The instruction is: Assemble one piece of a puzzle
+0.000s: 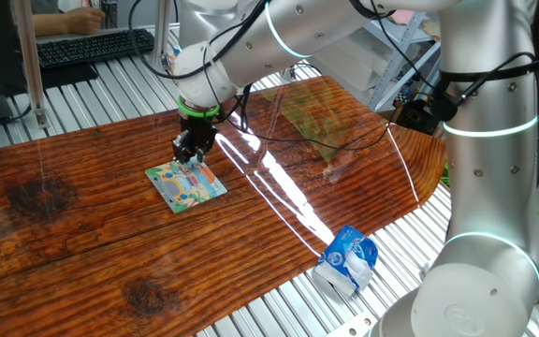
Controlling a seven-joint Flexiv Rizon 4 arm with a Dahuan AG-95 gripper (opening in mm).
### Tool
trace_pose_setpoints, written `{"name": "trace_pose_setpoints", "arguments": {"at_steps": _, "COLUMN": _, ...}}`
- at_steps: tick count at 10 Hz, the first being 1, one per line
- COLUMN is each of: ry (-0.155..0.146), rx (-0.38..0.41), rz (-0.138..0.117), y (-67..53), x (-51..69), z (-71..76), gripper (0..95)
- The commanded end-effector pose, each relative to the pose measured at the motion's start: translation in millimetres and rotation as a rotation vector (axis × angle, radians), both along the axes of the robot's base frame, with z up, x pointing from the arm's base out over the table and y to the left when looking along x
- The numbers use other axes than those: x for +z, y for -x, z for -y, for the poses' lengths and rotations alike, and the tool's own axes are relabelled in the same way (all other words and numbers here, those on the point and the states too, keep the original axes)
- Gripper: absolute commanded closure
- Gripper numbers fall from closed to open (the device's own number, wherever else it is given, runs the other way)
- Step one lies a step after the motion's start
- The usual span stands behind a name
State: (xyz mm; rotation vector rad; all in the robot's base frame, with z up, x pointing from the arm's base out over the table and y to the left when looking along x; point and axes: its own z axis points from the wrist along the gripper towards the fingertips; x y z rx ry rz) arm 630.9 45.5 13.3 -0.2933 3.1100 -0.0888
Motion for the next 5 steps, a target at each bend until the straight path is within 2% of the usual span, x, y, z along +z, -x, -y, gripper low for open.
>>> {"name": "trace_pose_setpoints", "arguments": {"at_steps": 1, "ry": -0.002, "rx": -0.001, "rz": 0.0, "y": 0.1, "x": -0.4, "z": 0.1, "gripper": 57.0}}
{"name": "trace_pose_setpoints", "arguments": {"at_steps": 4, "ry": -0.002, "rx": -0.007, "rz": 0.0, "y": 0.1, "x": -0.4, "z": 0.1, "gripper": 57.0}}
{"name": "trace_pose_setpoints", "arguments": {"at_steps": 5, "ry": -0.001, "rx": -0.009, "rz": 0.001, "y": 0.1, "x": -0.3, "z": 0.0, "gripper": 38.0}}
